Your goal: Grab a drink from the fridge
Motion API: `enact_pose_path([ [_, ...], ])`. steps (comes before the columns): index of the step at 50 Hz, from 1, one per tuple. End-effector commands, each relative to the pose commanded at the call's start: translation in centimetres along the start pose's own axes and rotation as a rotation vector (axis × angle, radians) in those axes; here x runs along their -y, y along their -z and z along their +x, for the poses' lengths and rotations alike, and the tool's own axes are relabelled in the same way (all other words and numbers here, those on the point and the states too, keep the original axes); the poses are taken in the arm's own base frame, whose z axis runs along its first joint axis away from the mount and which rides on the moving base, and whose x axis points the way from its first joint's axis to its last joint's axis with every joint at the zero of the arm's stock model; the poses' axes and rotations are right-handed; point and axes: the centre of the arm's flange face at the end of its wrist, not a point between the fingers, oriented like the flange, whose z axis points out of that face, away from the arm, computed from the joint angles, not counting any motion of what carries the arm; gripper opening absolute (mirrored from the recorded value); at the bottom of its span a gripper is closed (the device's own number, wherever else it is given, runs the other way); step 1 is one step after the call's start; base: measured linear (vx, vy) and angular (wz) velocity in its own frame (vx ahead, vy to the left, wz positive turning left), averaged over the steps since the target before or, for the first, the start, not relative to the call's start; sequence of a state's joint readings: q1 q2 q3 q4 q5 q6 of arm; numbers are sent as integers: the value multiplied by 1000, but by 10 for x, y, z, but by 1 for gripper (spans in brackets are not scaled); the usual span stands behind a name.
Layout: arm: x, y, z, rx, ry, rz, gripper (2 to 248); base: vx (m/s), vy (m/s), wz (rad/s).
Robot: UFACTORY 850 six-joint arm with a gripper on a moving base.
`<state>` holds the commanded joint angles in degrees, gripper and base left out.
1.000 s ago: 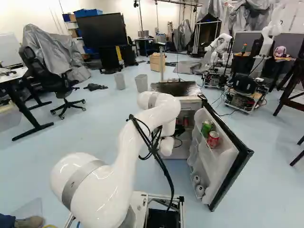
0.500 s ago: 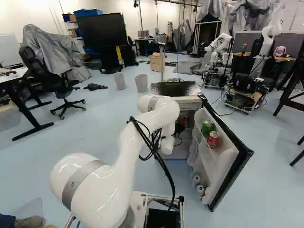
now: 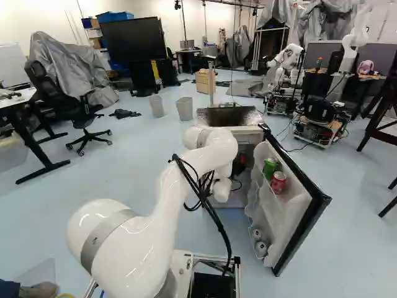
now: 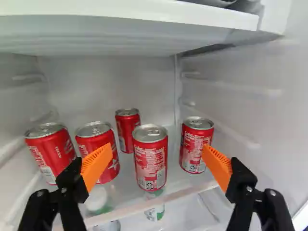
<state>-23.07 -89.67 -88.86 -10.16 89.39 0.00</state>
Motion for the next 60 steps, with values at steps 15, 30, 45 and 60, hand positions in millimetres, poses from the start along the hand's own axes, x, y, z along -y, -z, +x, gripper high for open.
enact_pose_path([
  [15, -14, -1, -1, -7, 1, -22, 247, 0, 0, 0],
  [30, -9, -4, -3, -13, 2, -12, 247, 0, 0, 0],
  [45, -5, -4, -2, -11, 2, -7, 247, 0, 0, 0],
  [60, 0, -6, -3, -14, 3, 1, 247, 0, 0, 0],
])
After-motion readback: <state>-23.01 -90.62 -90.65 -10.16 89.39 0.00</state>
